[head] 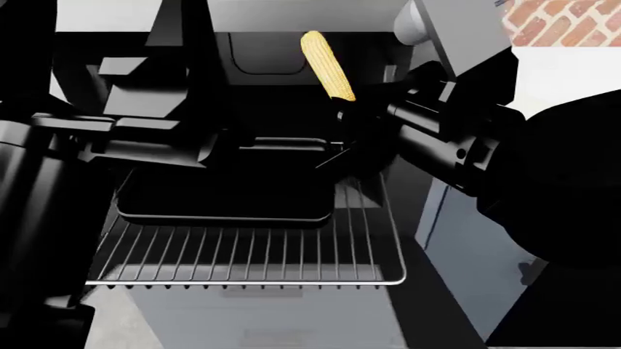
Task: Pick the corn from the oven and place it on the plate on the counter.
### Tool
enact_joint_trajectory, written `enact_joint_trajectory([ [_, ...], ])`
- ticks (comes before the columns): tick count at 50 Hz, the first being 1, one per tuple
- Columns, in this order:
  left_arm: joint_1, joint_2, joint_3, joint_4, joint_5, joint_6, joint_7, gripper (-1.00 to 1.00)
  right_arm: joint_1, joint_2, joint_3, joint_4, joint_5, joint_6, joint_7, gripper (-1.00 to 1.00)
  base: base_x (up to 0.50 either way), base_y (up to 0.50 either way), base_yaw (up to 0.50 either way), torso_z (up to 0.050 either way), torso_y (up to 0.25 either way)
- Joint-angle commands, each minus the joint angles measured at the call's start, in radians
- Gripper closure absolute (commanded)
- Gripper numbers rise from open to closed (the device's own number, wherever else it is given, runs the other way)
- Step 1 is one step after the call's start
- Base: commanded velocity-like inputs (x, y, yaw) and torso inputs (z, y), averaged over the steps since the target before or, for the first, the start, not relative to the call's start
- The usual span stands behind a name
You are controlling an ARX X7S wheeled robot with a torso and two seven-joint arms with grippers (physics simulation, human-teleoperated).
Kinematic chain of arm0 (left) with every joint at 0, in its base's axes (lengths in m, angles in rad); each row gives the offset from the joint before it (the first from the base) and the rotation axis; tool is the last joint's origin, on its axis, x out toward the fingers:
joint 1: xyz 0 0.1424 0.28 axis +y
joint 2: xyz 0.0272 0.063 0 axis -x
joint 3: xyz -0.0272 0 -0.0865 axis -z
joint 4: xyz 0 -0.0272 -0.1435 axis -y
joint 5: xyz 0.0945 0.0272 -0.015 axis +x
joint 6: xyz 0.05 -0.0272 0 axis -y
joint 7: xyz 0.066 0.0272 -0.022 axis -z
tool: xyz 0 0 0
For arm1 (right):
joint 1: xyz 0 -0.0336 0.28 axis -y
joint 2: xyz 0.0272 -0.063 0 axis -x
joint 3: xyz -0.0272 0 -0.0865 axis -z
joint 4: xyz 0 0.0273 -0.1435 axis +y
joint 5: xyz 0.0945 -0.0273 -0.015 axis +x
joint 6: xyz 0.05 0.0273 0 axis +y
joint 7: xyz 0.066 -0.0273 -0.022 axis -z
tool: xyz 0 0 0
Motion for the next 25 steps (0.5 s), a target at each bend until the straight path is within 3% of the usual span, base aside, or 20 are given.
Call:
enact_joint_trajectory([
  [1,0.001,-0.006,0.000,0.005,0.000,0.007,-0.001,-1.00,0.011,0.002,-0.001,0.003,-0.012,-0.002,0.001,1.00,0.00,-0.50,0.00,0.000,0.000],
  [25,0.008,-0.012,0.007,0.005,0.012,0.017,0.002,-1.00,0.018,0.007,-0.017,0.005,-0.010,-0.013,-0.007,1.00,0.00,-0.50,0.00,0.000,0.000],
])
